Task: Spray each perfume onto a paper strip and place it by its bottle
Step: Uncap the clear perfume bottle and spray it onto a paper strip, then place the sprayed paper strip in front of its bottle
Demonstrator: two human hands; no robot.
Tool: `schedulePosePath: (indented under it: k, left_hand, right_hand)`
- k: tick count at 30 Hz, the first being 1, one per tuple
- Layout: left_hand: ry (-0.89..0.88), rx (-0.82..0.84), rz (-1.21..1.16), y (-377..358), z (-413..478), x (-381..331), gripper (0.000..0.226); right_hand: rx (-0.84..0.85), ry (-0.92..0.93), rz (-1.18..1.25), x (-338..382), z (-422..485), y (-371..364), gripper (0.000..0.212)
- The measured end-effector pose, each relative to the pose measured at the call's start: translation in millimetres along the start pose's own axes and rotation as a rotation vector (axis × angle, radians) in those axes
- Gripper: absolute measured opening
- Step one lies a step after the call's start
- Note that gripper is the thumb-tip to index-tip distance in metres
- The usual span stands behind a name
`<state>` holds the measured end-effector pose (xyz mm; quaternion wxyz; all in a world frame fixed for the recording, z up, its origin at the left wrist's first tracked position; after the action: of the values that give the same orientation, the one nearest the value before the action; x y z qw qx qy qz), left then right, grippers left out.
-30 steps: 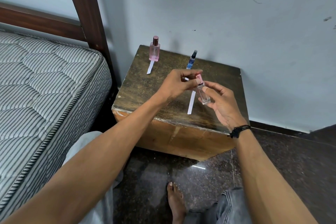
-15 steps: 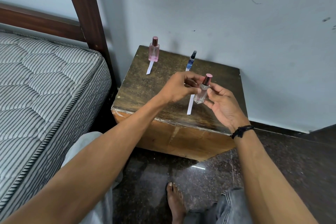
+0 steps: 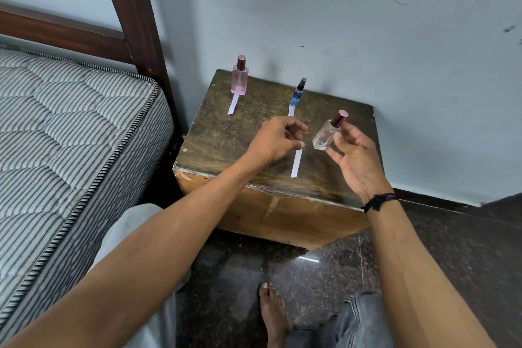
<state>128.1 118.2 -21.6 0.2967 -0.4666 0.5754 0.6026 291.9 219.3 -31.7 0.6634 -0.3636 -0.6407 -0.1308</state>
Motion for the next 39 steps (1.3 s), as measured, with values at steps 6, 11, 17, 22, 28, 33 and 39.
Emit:
schedulePosePath:
  k: [6, 11, 17, 22, 28, 33, 39]
  left_hand:
    - [0.089, 0.036, 0.188, -2.1, -1.4, 6.0, 0.020]
    - [0.075, 0.050, 0.255, -5.8, -0.2, 6.8, 0.019]
    - [0.086, 0.025, 0.274, -2.4, 2.7, 11.4, 0.017]
    - [0.086, 0.031, 0.277, -2.6, 3.0, 11.7, 0.018]
    - [0.094, 0.036, 0.291, -2.6, 3.8, 12.1, 0.018]
    - [0.115, 0.028, 0.268, -2.7, 5.9, 15.5, 0.024]
    - [0.177, 0.044, 0.291, -7.2, 14.7, 13.6, 0.028]
  right_hand:
    - [-0.075, 0.003, -0.194, -0.2, -3.8, 21.1, 0.036]
    - [-0.079, -0.033, -0.234, -4.4, -7.4, 32.5, 0.034]
    - [-0.063, -0.041, -0.206, -5.1, -9.5, 35.4, 0.034]
    - [-0.051, -0.047, -0.214, -4.1, -10.8, 35.8, 0.034]
    - [-0.029, -0.110, -0.219, -2.6, -14.9, 42.2, 0.038]
    - [0.004, -0.134, -0.207, 1.1, -16.6, 40.9, 0.057]
    - [-0.159, -0.212, -0.201, 4.5, -17.0, 53.2, 0.066]
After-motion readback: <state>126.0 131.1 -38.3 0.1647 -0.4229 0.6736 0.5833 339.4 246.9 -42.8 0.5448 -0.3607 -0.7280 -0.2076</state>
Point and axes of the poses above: each hand's wrist, its own z-axis towards the middle knuckle, its own y-axis out of the back of the hand, x = y × z, the point moved 5 cm from there along z, towards the middle knuckle, and after that the axes turned 15 degrees about x, right-handed, at the moved point
